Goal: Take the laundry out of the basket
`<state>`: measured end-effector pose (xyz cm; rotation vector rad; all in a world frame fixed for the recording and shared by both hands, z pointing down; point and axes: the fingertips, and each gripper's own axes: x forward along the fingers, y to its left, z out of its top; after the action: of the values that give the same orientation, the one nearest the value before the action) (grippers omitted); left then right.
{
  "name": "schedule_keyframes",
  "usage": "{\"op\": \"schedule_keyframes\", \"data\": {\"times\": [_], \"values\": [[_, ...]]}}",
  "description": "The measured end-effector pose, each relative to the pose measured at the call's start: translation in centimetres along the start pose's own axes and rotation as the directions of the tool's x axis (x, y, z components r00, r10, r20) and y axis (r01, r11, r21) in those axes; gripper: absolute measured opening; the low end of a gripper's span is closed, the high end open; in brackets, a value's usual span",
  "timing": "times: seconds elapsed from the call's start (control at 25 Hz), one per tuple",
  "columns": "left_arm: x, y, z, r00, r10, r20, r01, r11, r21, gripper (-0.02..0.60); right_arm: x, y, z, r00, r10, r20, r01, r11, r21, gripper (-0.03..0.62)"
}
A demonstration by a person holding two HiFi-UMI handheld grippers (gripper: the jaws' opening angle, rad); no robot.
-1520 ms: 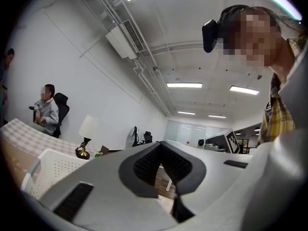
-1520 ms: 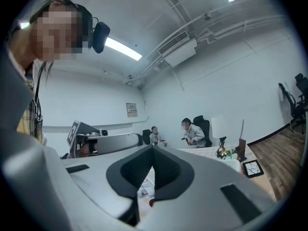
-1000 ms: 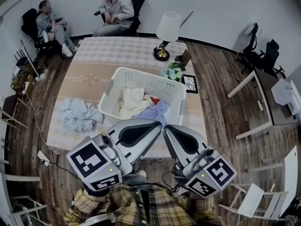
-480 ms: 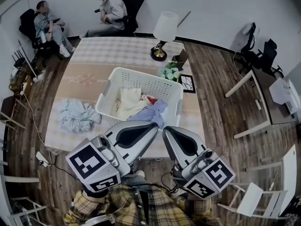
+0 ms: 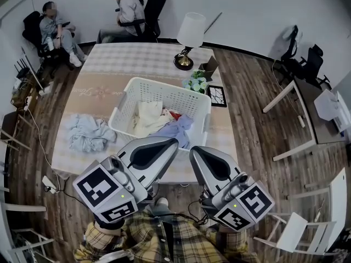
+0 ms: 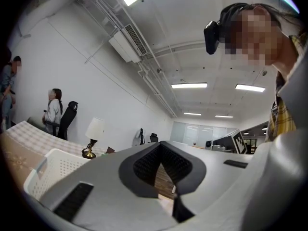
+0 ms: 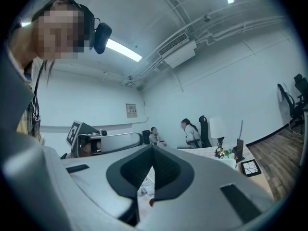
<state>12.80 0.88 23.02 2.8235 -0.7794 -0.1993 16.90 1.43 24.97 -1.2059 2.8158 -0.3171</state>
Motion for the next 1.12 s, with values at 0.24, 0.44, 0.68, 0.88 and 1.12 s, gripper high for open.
{"op": "schedule_keyframes", "data": {"times": [0.24,0.44,0.68,0.88,1.12], "values": [[-0.4,1.5,-0.3,0.999,0.051,-0.007,-0.051,0.999,-0.002,0.009,-0.1,-0.7,-0.3,1.000,-0.009,0.005,0.009,1.000,0.005,0.011],[-0.2,4.6,-0.7,0.995,0.091,-0.034,-0.092,0.996,-0.020,0.018,1.4,-2.0,-0.6,1.000,-0.021,-0.002,0.021,1.000,0.021,0.011],[1.4,10.5,-1.5,0.984,0.145,-0.102,-0.146,0.989,-0.001,0.049,5.4,-4.8,-0.6,0.998,-0.050,-0.027,0.050,0.998,0.023,0.011],[3.5,15.5,-3.4,0.970,0.159,-0.184,-0.164,0.986,-0.012,0.075,9.3,-7.9,-0.7,0.994,-0.094,-0.056,0.096,0.994,0.047,0.035],[6.0,21.0,-6.4,0.946,0.156,-0.285,-0.170,0.985,-0.025,0.153,13.7,-10.8,-2.4,0.987,-0.089,-0.134,0.101,0.991,0.085,0.136]]}}
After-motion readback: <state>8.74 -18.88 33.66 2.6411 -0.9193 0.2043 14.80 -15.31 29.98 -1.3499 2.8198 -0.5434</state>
